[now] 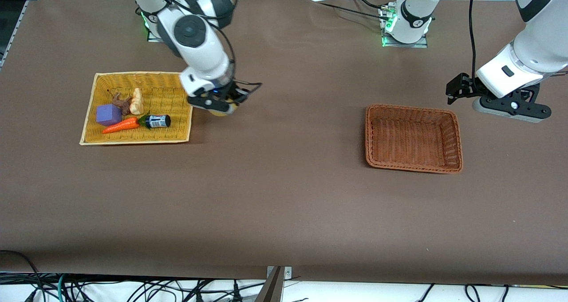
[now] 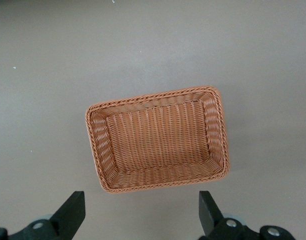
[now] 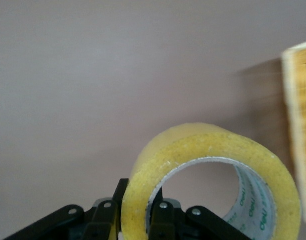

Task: Transfer tape with both arms
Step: 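Lift the tape roll and carry it toward the table middle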

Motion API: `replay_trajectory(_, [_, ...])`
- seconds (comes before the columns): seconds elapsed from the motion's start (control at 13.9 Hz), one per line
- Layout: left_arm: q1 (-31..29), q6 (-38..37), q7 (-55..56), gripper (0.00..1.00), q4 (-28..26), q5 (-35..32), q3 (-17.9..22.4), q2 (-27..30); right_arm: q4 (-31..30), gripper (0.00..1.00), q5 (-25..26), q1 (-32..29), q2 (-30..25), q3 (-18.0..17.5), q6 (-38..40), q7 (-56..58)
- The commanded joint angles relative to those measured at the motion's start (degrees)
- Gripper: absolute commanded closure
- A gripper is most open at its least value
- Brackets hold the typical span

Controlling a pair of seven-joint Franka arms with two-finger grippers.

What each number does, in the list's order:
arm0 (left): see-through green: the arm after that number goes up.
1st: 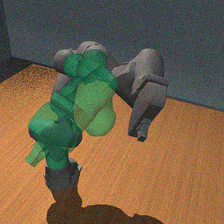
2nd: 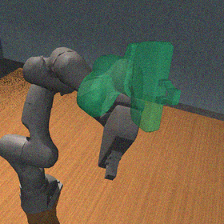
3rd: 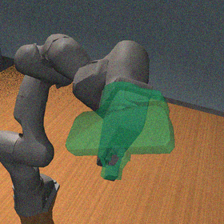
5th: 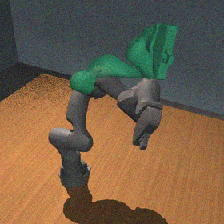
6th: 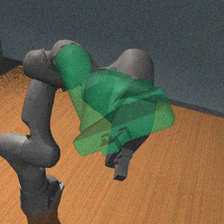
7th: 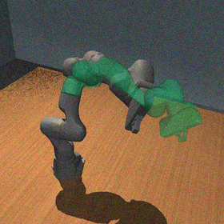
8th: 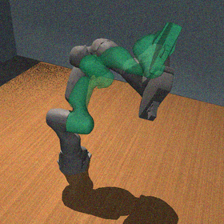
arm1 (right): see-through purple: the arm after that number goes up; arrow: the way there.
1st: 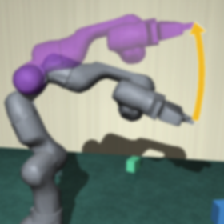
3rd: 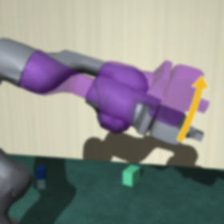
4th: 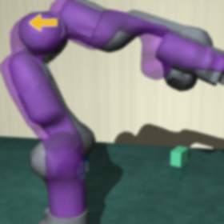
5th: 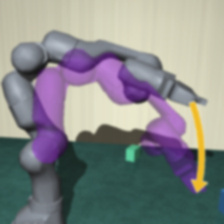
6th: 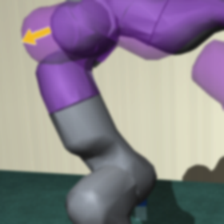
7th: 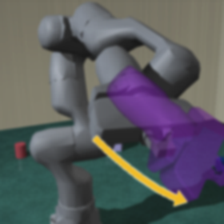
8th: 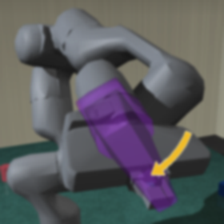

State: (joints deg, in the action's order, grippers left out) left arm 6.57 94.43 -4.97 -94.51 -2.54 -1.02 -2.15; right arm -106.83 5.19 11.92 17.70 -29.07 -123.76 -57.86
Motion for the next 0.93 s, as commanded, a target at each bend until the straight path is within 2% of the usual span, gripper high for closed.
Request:
replay_trajectory(0.0, [-0.16, -1.18, -0.48, 0.0, 1.52, -0.27, -0.21, -0.58, 14.51, 1.0, 6.83, 7.04, 13.99, 0.51, 1.77, -10.3])
replay_trajectory(0.14, [-0.16, -1.18, -0.57, 0.0, 1.52, -0.1, -0.13, -0.58, 22.77, 1.0, 11.31, 12.23, 22.16, 0.86, 1.77, -17.6])
replay_trajectory(0.29, [-0.33, -1.09, -0.57, 0.0, 1.52, -0.01, -0.13, -0.58, 28.15, 1.0, 14.75, 15.58, 27.89, 1.21, 1.42, -21.66])
replay_trajectory(0.36, [-0.25, -1.09, -0.48, 0.0, 1.52, -0.01, -0.13, -0.58, 29.56, 1.0, 14.94, 16.81, 29.66, 1.3, 1.24, -22.03])
replay_trajectory(0.57, [-0.25, -1.18, -0.65, 0.0, 1.52, -0.1, -0.13, -0.58, 29.49, 1.0, 15.03, 17.26, 32.47, 2.44, 0.98, -21.51])
replay_trajectory(0.86, [-0.16, -1.09, -0.83, 0.0, 1.52, -0.09, -0.13, -0.58, 29.58, 1.0, 18.89, 17.26, 37.92, 2.44, -3.76, -21.59])
